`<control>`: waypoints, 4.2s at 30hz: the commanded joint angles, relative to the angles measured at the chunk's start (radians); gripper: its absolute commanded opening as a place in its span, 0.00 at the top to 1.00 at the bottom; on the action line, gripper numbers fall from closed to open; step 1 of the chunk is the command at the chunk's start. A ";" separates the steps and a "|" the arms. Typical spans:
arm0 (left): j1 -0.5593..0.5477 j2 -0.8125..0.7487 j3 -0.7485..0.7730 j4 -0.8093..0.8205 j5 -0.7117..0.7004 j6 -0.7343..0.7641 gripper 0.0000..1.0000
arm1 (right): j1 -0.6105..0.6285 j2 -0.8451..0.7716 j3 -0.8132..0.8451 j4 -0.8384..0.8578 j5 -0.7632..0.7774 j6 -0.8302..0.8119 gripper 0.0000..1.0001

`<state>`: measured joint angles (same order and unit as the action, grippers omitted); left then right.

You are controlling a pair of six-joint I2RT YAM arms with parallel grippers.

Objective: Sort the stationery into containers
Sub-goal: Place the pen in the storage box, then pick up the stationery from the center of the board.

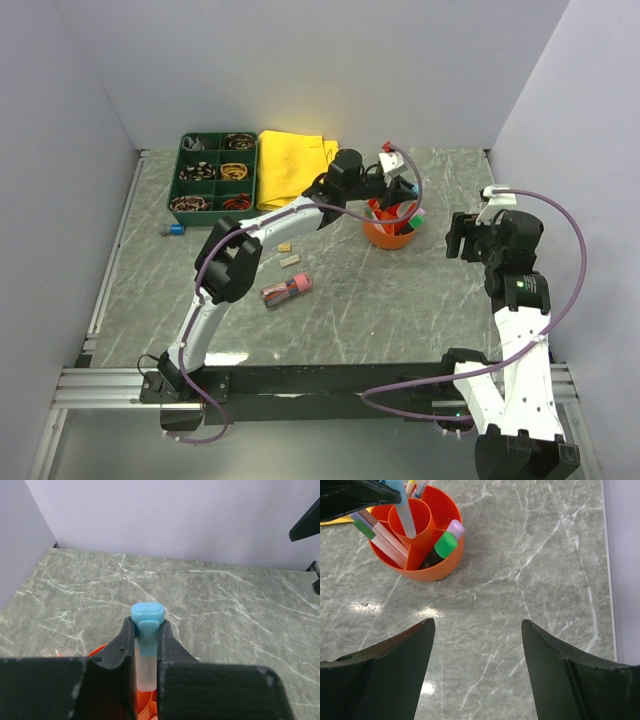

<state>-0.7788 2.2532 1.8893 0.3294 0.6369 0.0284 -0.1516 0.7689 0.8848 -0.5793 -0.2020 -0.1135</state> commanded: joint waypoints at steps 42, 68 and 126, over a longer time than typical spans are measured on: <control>-0.030 -0.030 -0.159 0.030 -0.022 0.019 0.93 | -0.006 0.003 -0.010 0.032 -0.013 -0.002 0.22; -0.024 -0.325 -0.119 -0.285 -0.218 0.197 0.19 | -0.008 -0.014 -0.033 0.104 -0.069 0.044 0.21; 0.230 -0.241 -0.305 -1.086 -0.410 0.516 0.31 | 0.001 0.613 0.355 0.162 -0.300 0.029 0.31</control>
<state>-0.5144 1.9800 1.5787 -0.7773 0.2371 0.5568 -0.1532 1.3827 1.1942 -0.4122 -0.5156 -0.0727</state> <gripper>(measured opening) 0.696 0.685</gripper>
